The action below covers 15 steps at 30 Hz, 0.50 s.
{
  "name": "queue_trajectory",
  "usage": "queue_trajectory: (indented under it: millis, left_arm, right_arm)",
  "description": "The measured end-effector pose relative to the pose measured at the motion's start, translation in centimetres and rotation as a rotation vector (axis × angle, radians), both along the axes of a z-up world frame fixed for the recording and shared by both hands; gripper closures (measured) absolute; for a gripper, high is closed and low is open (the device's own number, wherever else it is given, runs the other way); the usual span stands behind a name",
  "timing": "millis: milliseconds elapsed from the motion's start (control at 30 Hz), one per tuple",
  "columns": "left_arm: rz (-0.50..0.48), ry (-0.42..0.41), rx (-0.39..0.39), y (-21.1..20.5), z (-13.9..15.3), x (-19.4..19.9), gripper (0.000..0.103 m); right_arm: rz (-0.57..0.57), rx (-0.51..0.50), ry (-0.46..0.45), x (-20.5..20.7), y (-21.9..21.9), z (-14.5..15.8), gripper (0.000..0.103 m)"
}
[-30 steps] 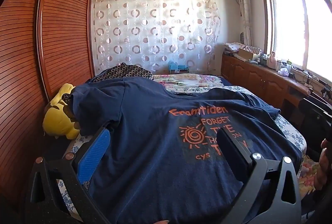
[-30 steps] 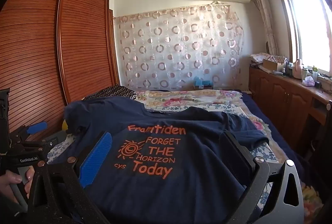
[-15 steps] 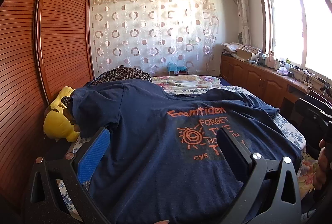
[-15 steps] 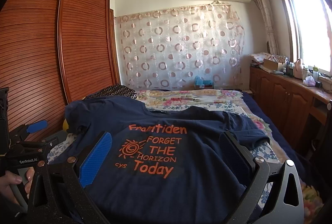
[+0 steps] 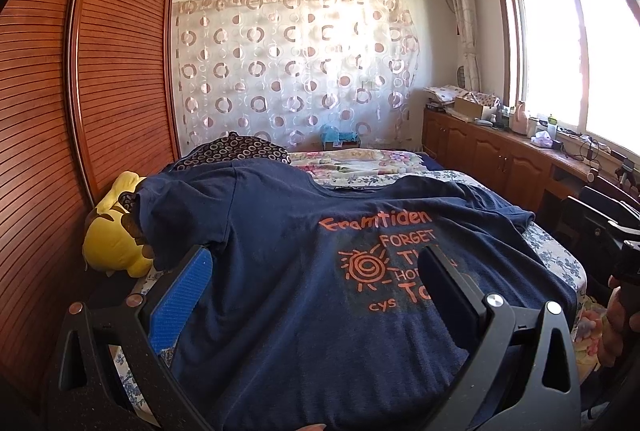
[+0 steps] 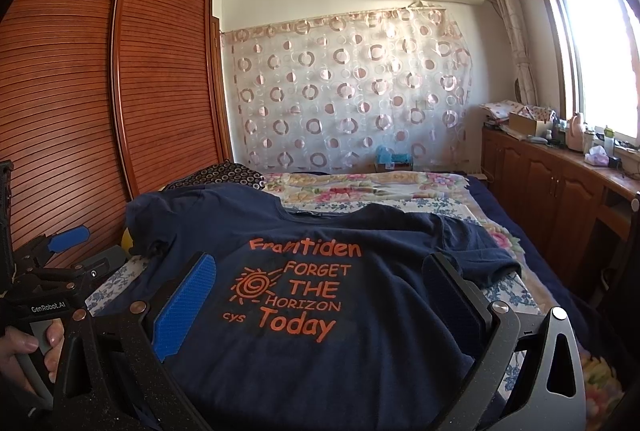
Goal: Fold small clothes
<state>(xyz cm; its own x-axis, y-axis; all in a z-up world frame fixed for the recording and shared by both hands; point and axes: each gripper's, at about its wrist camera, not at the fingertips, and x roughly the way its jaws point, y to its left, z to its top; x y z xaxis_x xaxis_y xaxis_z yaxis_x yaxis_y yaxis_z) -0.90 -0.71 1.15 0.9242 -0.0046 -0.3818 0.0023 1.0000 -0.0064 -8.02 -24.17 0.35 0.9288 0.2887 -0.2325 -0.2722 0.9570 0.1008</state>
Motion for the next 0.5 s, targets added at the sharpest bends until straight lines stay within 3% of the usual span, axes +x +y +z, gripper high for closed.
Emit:
queue_trajectory:
  millis: [500]
  left_arm:
    - [-0.002,-0.009,0.005,-0.21,0.37,-0.32,0.000]
  right_arm:
    - [0.001,0.001,-0.002,-0.10,-0.12,0.18,0.000]
